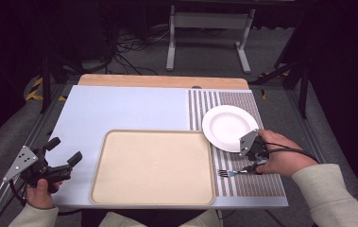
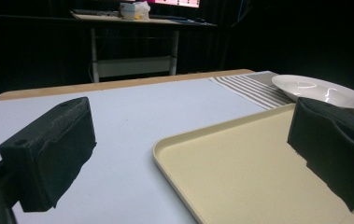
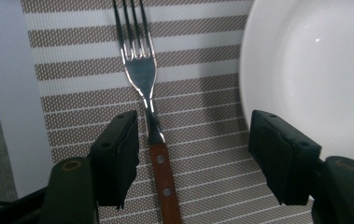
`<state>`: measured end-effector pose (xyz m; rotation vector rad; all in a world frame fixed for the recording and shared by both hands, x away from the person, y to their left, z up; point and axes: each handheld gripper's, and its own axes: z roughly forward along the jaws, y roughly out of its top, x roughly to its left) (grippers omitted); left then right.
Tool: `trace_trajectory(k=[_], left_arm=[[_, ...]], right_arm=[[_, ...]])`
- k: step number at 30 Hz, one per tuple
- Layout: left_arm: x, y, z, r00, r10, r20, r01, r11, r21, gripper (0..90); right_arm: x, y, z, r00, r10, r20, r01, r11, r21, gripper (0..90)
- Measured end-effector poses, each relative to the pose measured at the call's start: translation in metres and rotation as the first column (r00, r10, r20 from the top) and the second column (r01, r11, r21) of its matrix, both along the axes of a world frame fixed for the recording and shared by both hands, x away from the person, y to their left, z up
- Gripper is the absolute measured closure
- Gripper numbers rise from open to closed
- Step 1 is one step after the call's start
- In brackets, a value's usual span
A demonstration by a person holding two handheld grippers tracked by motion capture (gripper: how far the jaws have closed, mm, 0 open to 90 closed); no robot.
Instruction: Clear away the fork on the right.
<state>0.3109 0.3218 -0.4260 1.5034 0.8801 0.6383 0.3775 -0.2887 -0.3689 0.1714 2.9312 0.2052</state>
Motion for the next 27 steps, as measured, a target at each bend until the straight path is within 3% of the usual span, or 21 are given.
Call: trace_trajectory(k=[5, 15, 18, 23, 27], left_arm=[[0.000, 0.000, 0.000, 1.0000, 0.000, 0.000, 0.000, 1.0000, 0.001, 1.4], [0.000, 0.000, 0.000, 1.0000, -0.001, 0.001, 0.001, 1.0000, 0.002, 1.4], [-0.001, 0.000, 0.000, 1.0000, 0.000, -0.002, 0.000, 1.0000, -0.002, 1.4], [-0.001, 0.000, 0.000, 1.0000, 0.002, 0.000, -0.002, 1.0000, -0.001, 1.4], [-0.001, 0.000, 0.000, 1.0000, 0.003, 0.000, -0.003, 1.0000, -0.003, 1.4]], right_arm=[[0.000, 0.000, -0.016, 0.9988, 0.014, -0.048, -0.017, 0.9975, -0.069, 41.3], [0.001, 0.000, -0.031, 0.9937, 0.025, -0.109, -0.043, 0.9851, -0.166, 54.8], [0.002, 0.001, -0.037, 0.9917, 0.035, -0.124, -0.060, 0.9769, -0.205, 65.7], [0.004, 0.004, -0.045, 0.9888, 0.063, -0.135, -0.092, 0.9721, -0.216, 75.6], [0.005, 0.004, -0.044, 0.9872, 0.074, -0.142, -0.105, 0.9685, -0.226, 77.0]])
